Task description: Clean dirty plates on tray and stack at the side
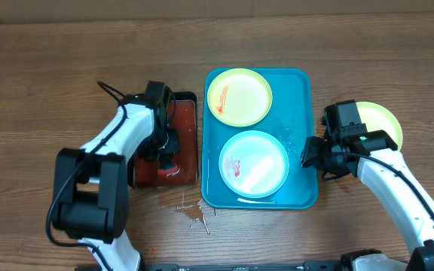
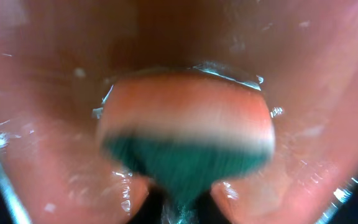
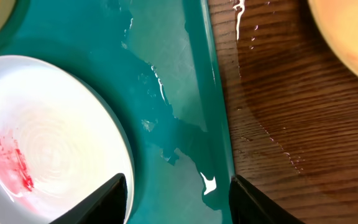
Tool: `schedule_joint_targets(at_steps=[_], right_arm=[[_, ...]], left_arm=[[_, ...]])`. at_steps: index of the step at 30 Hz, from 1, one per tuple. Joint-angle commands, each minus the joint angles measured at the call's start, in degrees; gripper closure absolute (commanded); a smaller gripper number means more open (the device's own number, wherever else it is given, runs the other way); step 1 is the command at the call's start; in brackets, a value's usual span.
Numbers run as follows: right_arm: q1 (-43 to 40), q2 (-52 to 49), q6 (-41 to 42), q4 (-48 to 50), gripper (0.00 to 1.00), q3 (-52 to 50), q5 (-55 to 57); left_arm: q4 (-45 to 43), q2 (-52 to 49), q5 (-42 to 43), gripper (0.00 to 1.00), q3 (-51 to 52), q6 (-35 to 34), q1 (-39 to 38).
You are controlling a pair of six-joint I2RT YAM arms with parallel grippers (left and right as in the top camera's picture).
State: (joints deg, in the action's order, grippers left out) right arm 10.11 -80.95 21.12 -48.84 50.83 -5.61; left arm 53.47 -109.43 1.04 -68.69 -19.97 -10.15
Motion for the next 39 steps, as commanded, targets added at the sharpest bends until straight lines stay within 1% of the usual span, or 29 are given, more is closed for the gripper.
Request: schedule_joint_targets(at_steps=[1, 4, 7, 8, 9, 11, 17, 20, 24, 27, 33, 34, 36, 38, 39], right_arm=[[-0.1, -0.5, -1.1, 0.4, 0.46, 0.0, -0.6], [-0.1, -0.5, -4.2, 0.7, 0.47, 0.0, -2.7], [-0.1, -0.5, -4.7, 0.7, 0.47, 0.0, -3.0], [-0.1, -0.6, -4.7, 1.0, 0.51, -0.1, -3.1], [-0.1, -0.6, -4.7, 1.5, 0.53, -0.2, -3.1], [-0.1, -0.6, -4.7, 2.8, 0.53, -0.7, -4.2], [0.4, -1.2, -5.0, 6.9, 0.49, -3.6, -6.0], [2.0, -1.2, -7.4, 9.6, 0.49, -5.0, -8.5], [5.0, -1.4, -7.2, 12.2, 0.5, -6.3, -4.2], [6.2, -1.8, -4.6, 14.4, 0.51, -7.4, -1.8], [7.5, -6.5, -1.5, 17.0, 0.62, -8.2, -2.1], [7.8, -7.7, -0.9, 17.5, 0.67, -8.2, -2.2], [8.7, -9.9, -0.1, 18.7, 0.73, -8.2, -2.2], [9.4, -11.4, -0.1, 19.7, 0.87, -8.2, -2.1], [9.6, -11.9, -0.1, 20.1, 0.92, -8.2, -2.1]], left_arm=[[0.2, -1.8, 1.1, 0.96, -0.5, 0.5, -0.4], [0.7, 0.3, 1.4, 0.96, -1.1, 0.5, -0.4], [3.4, 3.6, 1.5, 0.96, -3.2, 0.5, -0.4], [4.3, 4.8, 1.5, 0.96, -3.9, 0.5, -0.4], [5.3, 6.3, 1.5, 0.96, -4.9, 0.7, -0.4], [6.8, 9.3, 1.5, 0.96, -6.8, 1.6, -0.4], [10.4, 16.7, 1.3, 0.96, -13.0, 5.1, -0.4], [10.8, 18.7, 1.0, 0.96, -14.0, 5.9, -0.4], [11.4, 19.0, 0.4, 0.96, -13.9, 6.3, -0.4], [12.4, 18.7, 0.4, 0.96, -13.9, 6.3, -0.4], [12.7, 18.7, 0.4, 0.96, -13.9, 6.8, -0.4], [12.7, 18.7, 0.4, 0.96, -13.9, 6.8, -0.4], [12.7, 18.7, 0.4, 0.96, -13.9, 6.9, -0.4], [12.5, 18.7, 0.5, 0.96, -13.9, 7.0, -0.5], [12.5, 18.7, 0.5, 0.96, -13.9, 7.0, -0.5]])
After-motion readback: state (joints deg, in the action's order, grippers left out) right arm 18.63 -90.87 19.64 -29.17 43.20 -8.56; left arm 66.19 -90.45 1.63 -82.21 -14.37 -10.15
